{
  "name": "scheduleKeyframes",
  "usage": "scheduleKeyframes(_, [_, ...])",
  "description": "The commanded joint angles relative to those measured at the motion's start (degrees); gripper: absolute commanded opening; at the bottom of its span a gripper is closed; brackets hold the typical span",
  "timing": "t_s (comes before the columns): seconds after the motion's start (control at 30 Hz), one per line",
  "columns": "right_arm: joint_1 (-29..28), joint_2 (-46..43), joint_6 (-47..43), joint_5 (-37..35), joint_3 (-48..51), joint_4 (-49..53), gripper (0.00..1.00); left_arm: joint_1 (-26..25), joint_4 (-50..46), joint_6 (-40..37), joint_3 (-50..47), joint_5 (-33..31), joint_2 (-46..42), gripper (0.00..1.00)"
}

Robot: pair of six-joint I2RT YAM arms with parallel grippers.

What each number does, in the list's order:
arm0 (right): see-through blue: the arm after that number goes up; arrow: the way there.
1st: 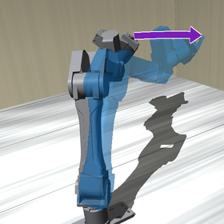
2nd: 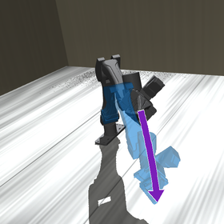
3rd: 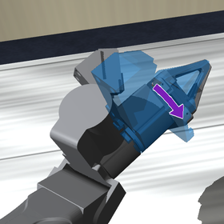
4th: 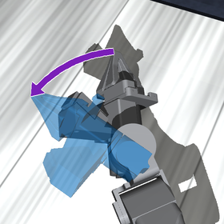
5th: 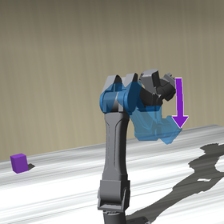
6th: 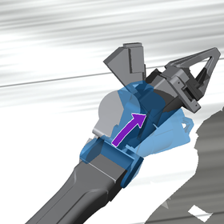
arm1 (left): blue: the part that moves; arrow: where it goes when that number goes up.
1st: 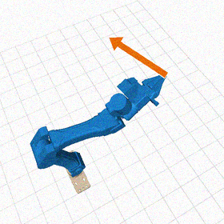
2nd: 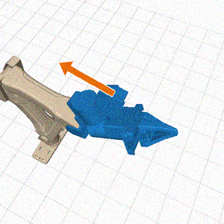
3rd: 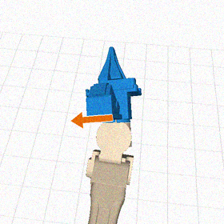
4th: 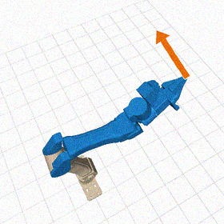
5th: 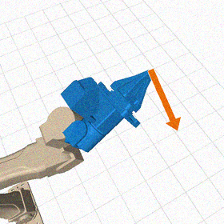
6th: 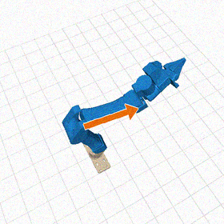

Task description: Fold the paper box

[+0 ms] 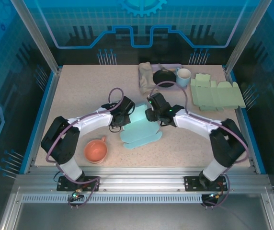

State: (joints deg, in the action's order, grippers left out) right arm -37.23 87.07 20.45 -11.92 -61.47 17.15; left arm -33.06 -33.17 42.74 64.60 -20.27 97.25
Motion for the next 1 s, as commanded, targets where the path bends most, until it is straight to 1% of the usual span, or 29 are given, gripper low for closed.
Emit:
scheduleKeyframes(0.0, [0.83, -8.69, 0.46, 6.47, 0.83, 6.84, 0.5, 0.51, -4.33, -11.63, 6.15, -3.92, 0.31, 0.0])
scheduleKeyframes(0.1, [2.83, -16.51, -1.0, 6.05, 2.97, 11.38, 0.53, 0.51, -5.41, -22.27, 10.11, -2.48, -0.45, 0.0])
scheduleKeyframes(0.2, [6.35, -24.21, -2.44, 4.63, 5.69, 14.59, 0.55, 0.22, -6.37, -35.45, 13.8, 5.08, -1.27, 0.03])
scheduleKeyframes(0.27, [9.04, -28.71, -3.32, 4.5, 7.69, 15.65, 0.57, -1.0, -8.59, -42.8, 16.01, 8.2, -1.62, 0.04])
scheduleKeyframes(0.3, [10.53, -31.03, -3.4, 4.55, 8.7, 16.17, 0.58, -2.05, -10.22, -46.62, 17.09, 8.16, -1.55, 0.05])
scheduleKeyframes(0.4, [14.12, -35.69, -3.48, 6.67, 10.75, 16.63, 0.59, -4.98, -15.28, -55.38, 19.92, 5.15, -0.18, 0.07])
scheduleKeyframes(0.5, [15.52, -37.47, -3.08, 8.71, 13.81, 15.78, 0.59, -7.28, -20.24, -62.29, 21.35, 2.76, 2.43, 0.08])
scheduleKeyframes(0.57, [15.61, -37.33, -2.36, 9.77, 14.95, 15.01, 0.59, -8.64, -20.62, -65.66, 20.65, -0.44, 4.04, 0.09])
scheduleKeyframes(0.67, [15.7, -36.72, -0.65, 12.07, 17.41, 12.77, 0.59, -11.41, -19.47, -68.57, 19.08, -4.43, 7.32, 0.1])
scheduleKeyframes(0.8, [15.7, -36.18, 0.97, 13.98, 19.9, 10.43, 0.59, -14.93, -18.7, -70.09, 18.37, -10.81, 13.61, 0.09])
scheduleKeyframes(0.93, [15.66, -36.17, 1.55, 14.95, 21.83, 9.41, 0.59, -16.83, -18.75, -70.67, 18.99, -14.16, 19.73, 0.09])
scheduleKeyframes(0.97, [15.7, -36.18, 1.79, 15.2, 22.31, 9.15, 0.59, -17.16, -18.46, -70.82, 19.22, -15.25, 20.95, 0.11])
